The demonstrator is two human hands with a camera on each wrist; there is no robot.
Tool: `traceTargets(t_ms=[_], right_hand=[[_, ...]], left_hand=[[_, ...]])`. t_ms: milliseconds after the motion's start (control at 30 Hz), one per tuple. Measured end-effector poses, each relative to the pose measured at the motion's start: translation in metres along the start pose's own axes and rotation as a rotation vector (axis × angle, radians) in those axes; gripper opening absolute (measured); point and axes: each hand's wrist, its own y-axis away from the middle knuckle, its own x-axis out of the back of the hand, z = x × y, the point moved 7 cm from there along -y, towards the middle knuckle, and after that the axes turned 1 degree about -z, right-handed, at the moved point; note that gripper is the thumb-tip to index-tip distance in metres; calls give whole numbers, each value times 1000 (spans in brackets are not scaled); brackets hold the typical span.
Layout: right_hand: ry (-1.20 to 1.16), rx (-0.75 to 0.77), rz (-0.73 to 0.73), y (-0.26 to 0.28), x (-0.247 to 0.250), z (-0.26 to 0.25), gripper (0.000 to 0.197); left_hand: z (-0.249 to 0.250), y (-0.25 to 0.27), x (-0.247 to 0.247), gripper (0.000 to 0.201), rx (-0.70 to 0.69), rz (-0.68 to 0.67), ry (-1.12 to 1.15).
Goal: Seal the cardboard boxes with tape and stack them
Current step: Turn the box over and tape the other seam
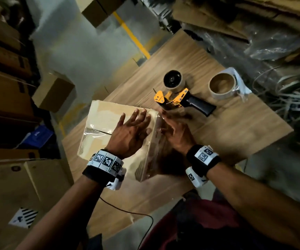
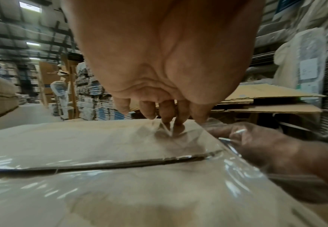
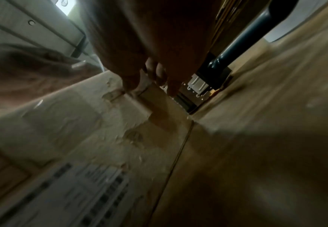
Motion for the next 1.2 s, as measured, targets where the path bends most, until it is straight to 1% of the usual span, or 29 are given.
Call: traceTargets(t_ms=[67,167,233,267,300,333,367,400,433,467,500,567,600,667,767,867,933,1000,1033,1067,1100,1133,1167,1200], right_hand=[[56,69,31,13,-13,-6,59],[143,53,68,27,-21,-11,58],[226,64,110,33,-15,-18,54],[237,44,144,34,-8,-22,51],[195,-14,194,33,1,-25,46],[104,-111,253,30,11,-27,44],[-14,-219,290,22,17,-26,48],[-129,-305,290,13,20,-24,56],[-227,-357,259,2,19,-22,60],[-304,-380,215,-8,15,-20,58],[-362,-378,178,-16,11,-15,50],[-453,-362,149,-26,5,0,33],[-494,-351,136,-29,3,8,30],[-522,-326,95,-34,1,17,29],[-417,-258,-25,-44,3,14,26],[-315,-194,-82,-44,7,10,32],[-247,-210,-121,-35,3,12,37],[-145,-261,-177,-19,-7,16,50],[-96,-244,-184,-13,-13,15,65],[-46,-174,-165,-10,-19,7,83],[0,-63,-138,-7,-24,-6,97],[58,59,-114,-4,-28,-24,103],[130,153,-120,-3,-35,-36,104],[213,196,-158,-1,-43,-43,104]], left_hand=[[-1,0,-3,67,-23,9,-61],[-3,1,-8,63,-40,12,-107],[-5,3,-10,63,-43,10,-121],[-5,4,-10,63,-46,8,-119],[-5,4,-10,64,-52,10,-111],[-4,5,-9,65,-58,15,-100],[-4,5,-9,66,-64,23,-90],[-4,5,-8,68,-70,29,-83],[-4,4,-7,68,-74,33,-77],[-4,4,-6,67,-79,38,-72],[-4,4,-6,67,-84,43,-69],[-5,3,-5,68,-88,43,-67],[-5,2,-6,68,-88,40,-71],[-6,2,-7,65,-82,36,-81],[-8,3,-7,65,-63,31,-69],[-10,6,-8,69,-40,7,-80],[-13,11,-9,74,-10,0,-79],[-18,23,-9,80,29,26,-19],[-21,31,-9,85,43,53,28],[-24,41,-10,88,50,83,89],[-25,54,-12,89,47,107,162],[-25,67,-17,88,33,128,239],[-24,81,-22,86,12,148,306],[-23,94,-28,84,-15,171,356]])
